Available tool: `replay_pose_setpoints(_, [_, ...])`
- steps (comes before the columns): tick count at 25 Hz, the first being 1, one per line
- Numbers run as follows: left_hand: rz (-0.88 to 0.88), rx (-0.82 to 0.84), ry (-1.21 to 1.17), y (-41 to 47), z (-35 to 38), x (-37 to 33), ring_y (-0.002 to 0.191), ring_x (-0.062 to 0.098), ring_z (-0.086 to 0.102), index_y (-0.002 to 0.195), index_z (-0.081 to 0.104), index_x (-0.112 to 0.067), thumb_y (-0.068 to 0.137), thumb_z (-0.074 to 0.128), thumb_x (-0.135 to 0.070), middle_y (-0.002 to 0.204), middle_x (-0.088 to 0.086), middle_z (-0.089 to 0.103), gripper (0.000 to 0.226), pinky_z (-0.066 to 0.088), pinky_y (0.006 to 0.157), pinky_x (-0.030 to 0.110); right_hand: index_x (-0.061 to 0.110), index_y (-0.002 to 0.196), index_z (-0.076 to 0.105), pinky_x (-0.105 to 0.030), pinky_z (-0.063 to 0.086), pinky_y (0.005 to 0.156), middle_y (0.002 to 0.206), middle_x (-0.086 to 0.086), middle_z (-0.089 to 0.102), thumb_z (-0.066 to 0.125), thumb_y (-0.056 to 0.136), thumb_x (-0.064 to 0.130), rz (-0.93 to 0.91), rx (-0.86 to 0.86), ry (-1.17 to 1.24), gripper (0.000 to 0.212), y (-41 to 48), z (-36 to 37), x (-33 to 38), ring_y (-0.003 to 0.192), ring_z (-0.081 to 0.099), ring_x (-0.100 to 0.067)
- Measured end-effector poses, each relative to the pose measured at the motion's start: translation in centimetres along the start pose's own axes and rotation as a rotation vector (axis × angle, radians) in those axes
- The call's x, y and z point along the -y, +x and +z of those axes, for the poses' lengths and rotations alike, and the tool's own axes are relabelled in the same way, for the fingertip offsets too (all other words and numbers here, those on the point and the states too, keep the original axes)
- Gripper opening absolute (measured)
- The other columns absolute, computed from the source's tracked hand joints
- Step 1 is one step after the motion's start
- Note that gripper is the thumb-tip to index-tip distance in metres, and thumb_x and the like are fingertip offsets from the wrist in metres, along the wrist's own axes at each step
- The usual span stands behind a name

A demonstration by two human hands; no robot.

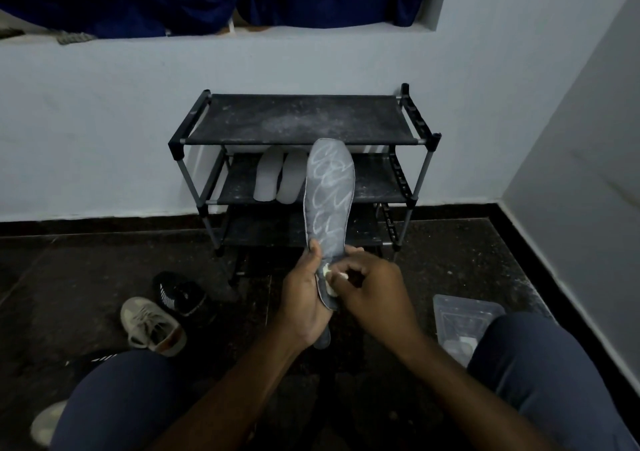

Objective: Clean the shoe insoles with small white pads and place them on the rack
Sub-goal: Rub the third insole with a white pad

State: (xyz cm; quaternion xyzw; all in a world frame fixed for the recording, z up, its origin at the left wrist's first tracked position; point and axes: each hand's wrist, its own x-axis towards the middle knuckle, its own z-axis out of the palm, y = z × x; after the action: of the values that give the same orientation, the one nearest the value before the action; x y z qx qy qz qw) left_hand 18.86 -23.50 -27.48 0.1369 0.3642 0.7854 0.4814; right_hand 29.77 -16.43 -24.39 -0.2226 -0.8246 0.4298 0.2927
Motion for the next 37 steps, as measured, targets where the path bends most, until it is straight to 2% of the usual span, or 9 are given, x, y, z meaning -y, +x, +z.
replay_pose_setpoints(3, [0.012,-0.048,0.035,0.0,0.0,-0.1,0.122,0.036,0.062,0.129,0.056,0.011,0.108,0.031,-0.045,0.124,0.028,0.065,0.064,0.053,0.100,0.040,0.017,0.090,0.080,-0.025,0.057,0.080,0.087,0.008,0.077,0.074,0.087,0.006,0.003,0.127,0.109,0.013,-0.8,0.8,0.5,0.085,0.073,-0.009])
replay_pose_setpoints(5, [-0.007,0.009,-0.005,-0.1,0.1,-0.7,0.117,0.034,0.064,0.123,0.058,0.009,0.109,0.027,-0.045,0.123,0.027,0.066,0.063,0.054,0.101,0.041,0.015,0.088,0.080,-0.031,0.058,0.087,0.086,0.006,0.078,0.076,0.087,0.006,0.047,0.057,0.166,0.011,-0.2,0.1,-0.2,0.089,0.073,-0.004])
replay_pose_setpoints(10, [-0.032,0.038,-0.011,-0.3,0.3,-0.5,0.123,0.035,0.061,0.129,0.054,0.011,0.109,0.026,-0.044,0.131,0.028,0.062,0.065,0.052,0.102,0.042,0.018,0.085,0.079,-0.016,0.050,0.098,0.096,0.013,0.076,0.074,0.089,0.008,0.042,0.006,0.000,0.012,0.0,0.2,-0.4,0.113,0.061,0.013])
replay_pose_setpoints(13, [-0.010,0.007,0.036,-0.1,0.0,-0.4,0.130,0.036,0.057,0.127,0.056,0.010,0.109,0.025,-0.045,0.132,0.028,0.062,0.065,0.049,0.102,0.040,0.018,0.090,0.080,-0.020,0.054,0.085,0.092,0.010,0.077,0.074,0.088,0.007,0.018,0.127,0.079,0.012,-0.8,0.8,0.1,0.096,0.071,0.000])
replay_pose_setpoints(18, [-0.026,0.077,-0.051,-0.2,0.2,-0.8,0.123,0.035,0.061,0.130,0.054,0.010,0.109,0.025,-0.044,0.129,0.026,0.063,0.065,0.051,0.105,0.044,0.016,0.088,0.080,-0.016,0.050,0.098,0.101,0.011,0.076,0.074,0.089,0.007,-0.025,-0.070,-0.030,0.011,0.5,-0.5,-1.1,0.111,0.062,0.012])
replay_pose_setpoints(23, [-0.009,0.040,0.009,-0.3,0.3,-0.9,0.129,0.035,0.059,0.117,0.060,0.007,0.109,0.023,-0.043,0.123,0.026,0.067,0.063,0.053,0.099,0.038,0.015,0.093,0.080,-0.015,0.051,0.088,0.096,0.011,0.075,0.076,0.088,0.007,-0.028,0.164,0.040,0.011,-0.6,0.1,-0.4,0.097,0.068,0.000])
replay_pose_setpoints(27, [0.006,0.079,-0.037,-0.2,0.3,-1.1,0.126,0.035,0.060,0.117,0.059,0.010,0.110,0.021,-0.042,0.126,0.029,0.063,0.064,0.052,0.102,0.045,0.020,0.089,0.080,-0.013,0.051,0.081,0.095,0.017,0.072,0.076,0.088,0.007,0.020,-0.046,-0.027,0.014,0.3,-0.8,-1.3,0.096,0.068,0.004])
replay_pose_setpoints(33, [-0.010,0.011,0.016,-0.4,0.2,-1.0,0.128,0.032,0.061,0.108,0.069,0.002,0.109,0.025,-0.043,0.116,0.020,0.072,0.063,0.053,0.096,0.036,0.016,0.092,0.081,-0.024,0.056,0.084,0.094,0.010,0.076,0.077,0.088,0.008,-0.024,0.175,0.104,0.010,-0.7,0.6,0.0,0.093,0.071,-0.006])
replay_pose_setpoints(37, [-0.014,0.064,-0.050,-0.1,0.2,-1.0,0.126,0.035,0.060,0.118,0.061,0.009,0.109,0.024,-0.044,0.125,0.026,0.065,0.065,0.051,0.105,0.044,0.018,0.087,0.080,-0.016,0.052,0.089,0.095,0.016,0.075,0.076,0.089,0.007,0.056,-0.071,0.130,0.011,0.2,-0.5,-0.8,0.105,0.068,0.004])
